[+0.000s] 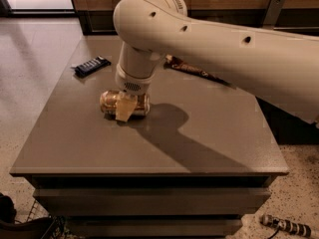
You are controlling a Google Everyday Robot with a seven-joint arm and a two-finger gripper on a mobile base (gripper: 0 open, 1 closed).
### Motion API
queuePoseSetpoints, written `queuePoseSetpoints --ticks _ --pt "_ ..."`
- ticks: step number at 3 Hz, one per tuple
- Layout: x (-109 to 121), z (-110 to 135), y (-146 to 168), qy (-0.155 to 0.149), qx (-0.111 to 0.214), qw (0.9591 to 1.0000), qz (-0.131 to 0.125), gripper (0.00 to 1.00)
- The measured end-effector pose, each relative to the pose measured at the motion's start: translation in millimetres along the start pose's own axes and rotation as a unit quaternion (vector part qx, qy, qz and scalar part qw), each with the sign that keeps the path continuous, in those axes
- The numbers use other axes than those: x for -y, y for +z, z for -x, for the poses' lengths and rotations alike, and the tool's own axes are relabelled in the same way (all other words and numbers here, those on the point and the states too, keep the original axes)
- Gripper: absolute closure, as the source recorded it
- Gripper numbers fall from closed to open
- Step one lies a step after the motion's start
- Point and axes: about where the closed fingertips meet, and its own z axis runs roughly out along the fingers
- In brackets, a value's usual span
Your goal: Knock orange can over
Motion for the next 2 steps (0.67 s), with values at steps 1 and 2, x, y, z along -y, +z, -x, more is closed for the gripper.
queuePoseSetpoints --ticks 1,2 --pt "-0.9 0.5 -0.2 -0.001 0.0 1.0 0.0 0.44" --pt "-1.8 0.9 -0.5 -0.002 -0.001 1.0 0.0 0.12"
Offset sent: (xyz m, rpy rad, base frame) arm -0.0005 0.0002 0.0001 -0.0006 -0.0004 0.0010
